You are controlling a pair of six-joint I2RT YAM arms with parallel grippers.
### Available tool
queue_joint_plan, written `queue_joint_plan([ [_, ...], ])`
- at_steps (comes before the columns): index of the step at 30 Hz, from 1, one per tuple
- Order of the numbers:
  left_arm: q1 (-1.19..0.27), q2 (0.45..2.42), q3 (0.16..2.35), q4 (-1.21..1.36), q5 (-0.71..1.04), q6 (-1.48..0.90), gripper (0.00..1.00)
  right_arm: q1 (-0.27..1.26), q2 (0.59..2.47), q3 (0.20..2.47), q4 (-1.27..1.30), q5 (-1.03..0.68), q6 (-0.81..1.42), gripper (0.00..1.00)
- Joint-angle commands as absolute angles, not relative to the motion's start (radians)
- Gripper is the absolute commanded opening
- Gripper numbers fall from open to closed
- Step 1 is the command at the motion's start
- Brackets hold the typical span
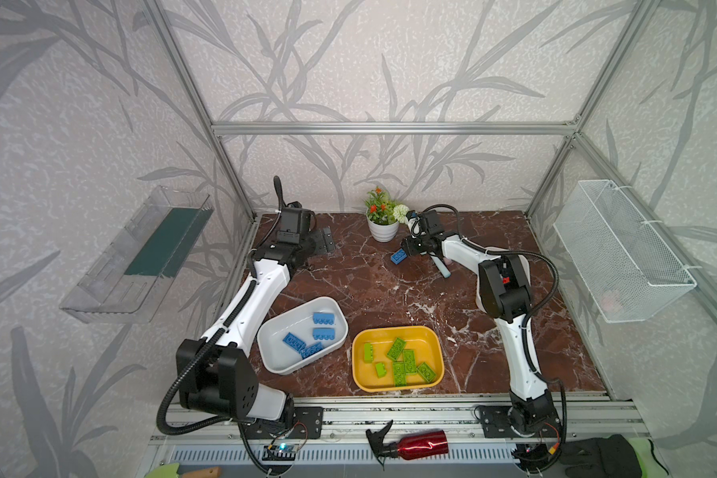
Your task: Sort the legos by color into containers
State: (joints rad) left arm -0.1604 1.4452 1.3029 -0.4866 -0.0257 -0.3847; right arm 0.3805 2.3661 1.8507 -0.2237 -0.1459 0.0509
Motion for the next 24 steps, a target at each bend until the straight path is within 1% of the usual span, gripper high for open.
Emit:
queue_joint_plan([
  [1,-0.154,1.418,1.306,-0.494,-0.022,-0.377,0.98,0.381,2.387,1.877,-0.277,-0.143,0.087,0.53],
  [10,-0.152,1.412,1.31,-0.491,-0.021,-0.385,0.97,0.372,2.376,1.841,-0.265,-0.169,0.114,0.53],
  [14,-0.153,1.408,1.313,-0.494,-0.025,-0.388,0.97,0.359,2.392,1.863,-0.287,-0.189,0.127,0.53],
  [20,-0.153,1.397,1.313,-0.502,-0.027,-0.388,0.97,0.359,2.399,1.866,-0.313,-0.197,0.13,0.47],
  [24,-0.152,1.383,1.302,-0.503,-0.035,-0.391,0.97,0.359,2.381,1.834,-0.307,-0.203,0.139,0.45],
])
